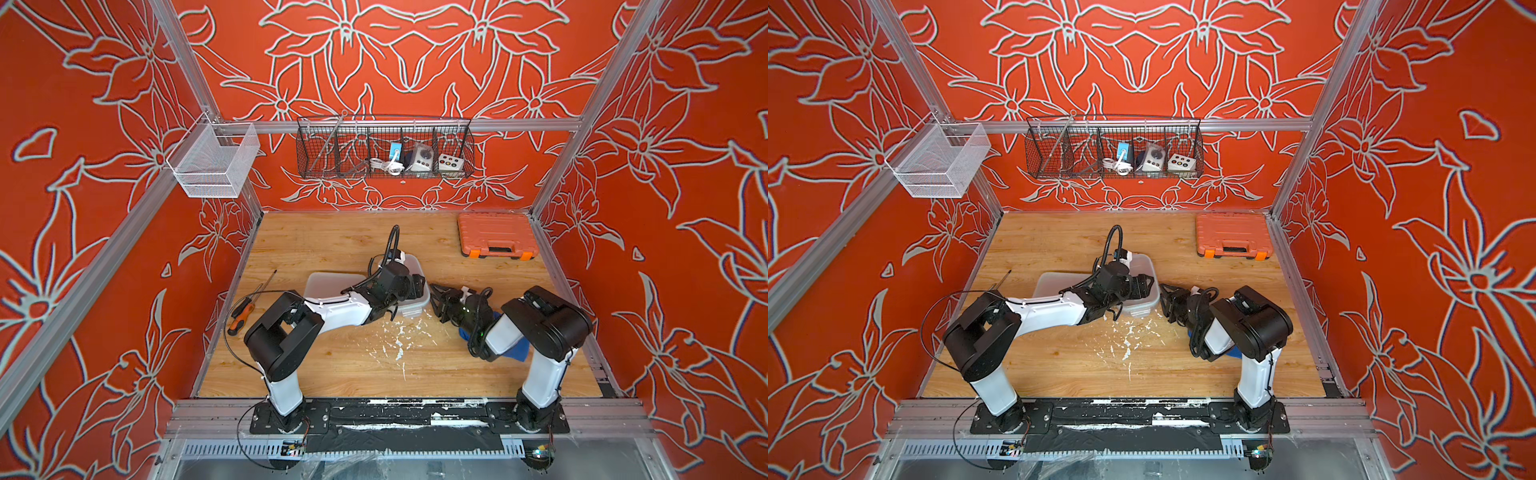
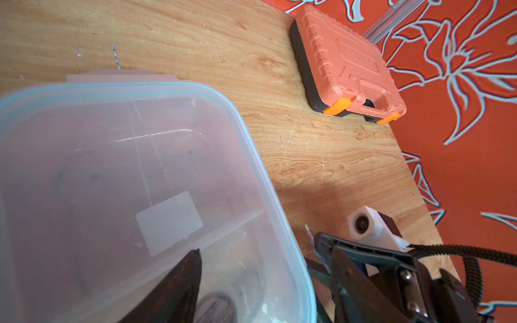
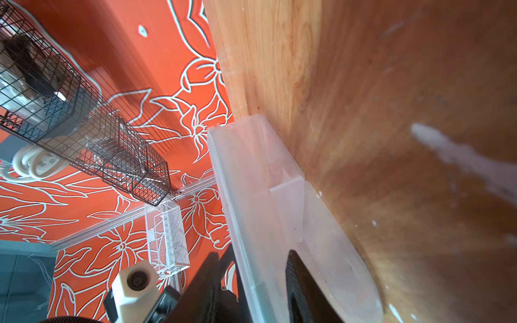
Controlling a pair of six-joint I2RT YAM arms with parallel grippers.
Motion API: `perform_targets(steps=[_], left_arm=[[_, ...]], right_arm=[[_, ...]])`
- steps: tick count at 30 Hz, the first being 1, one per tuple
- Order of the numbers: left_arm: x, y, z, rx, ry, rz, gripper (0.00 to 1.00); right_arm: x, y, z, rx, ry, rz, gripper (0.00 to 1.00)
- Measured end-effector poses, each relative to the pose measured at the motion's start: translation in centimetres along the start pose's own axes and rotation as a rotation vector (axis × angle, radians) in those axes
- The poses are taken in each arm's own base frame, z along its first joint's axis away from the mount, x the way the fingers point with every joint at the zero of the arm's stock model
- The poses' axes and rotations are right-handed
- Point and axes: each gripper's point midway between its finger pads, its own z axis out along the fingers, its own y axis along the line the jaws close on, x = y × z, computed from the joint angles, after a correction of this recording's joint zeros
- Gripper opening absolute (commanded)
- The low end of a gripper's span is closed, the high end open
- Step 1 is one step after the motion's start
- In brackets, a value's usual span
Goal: Wipe the insides of the lunch boxes
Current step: Open the lid of the lunch box.
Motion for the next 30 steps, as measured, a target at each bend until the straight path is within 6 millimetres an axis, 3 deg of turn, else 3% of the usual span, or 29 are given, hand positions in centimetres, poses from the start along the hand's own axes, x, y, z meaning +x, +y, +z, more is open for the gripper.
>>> perform_targets(steps=[7,11,30], left_arm=[[0.1,-0.3,0.1,0.007,0.005,0.001,0.73],[0.2,-0.2,0.2,0.005,0.012,0.002,0.73],[0.1,-0.1,0.2,-0.002,0.004,-0.001,0.73]], right_arm=[[-0.2,-0.1,1.1,0.007,-0.004,-0.004,0.41],[-0.3,-0.1,2.0,0.009,-0.004,-0.018,0.33],[-1.3,-0.3,1.9,0.019,-0.052,-0.067,0.11]])
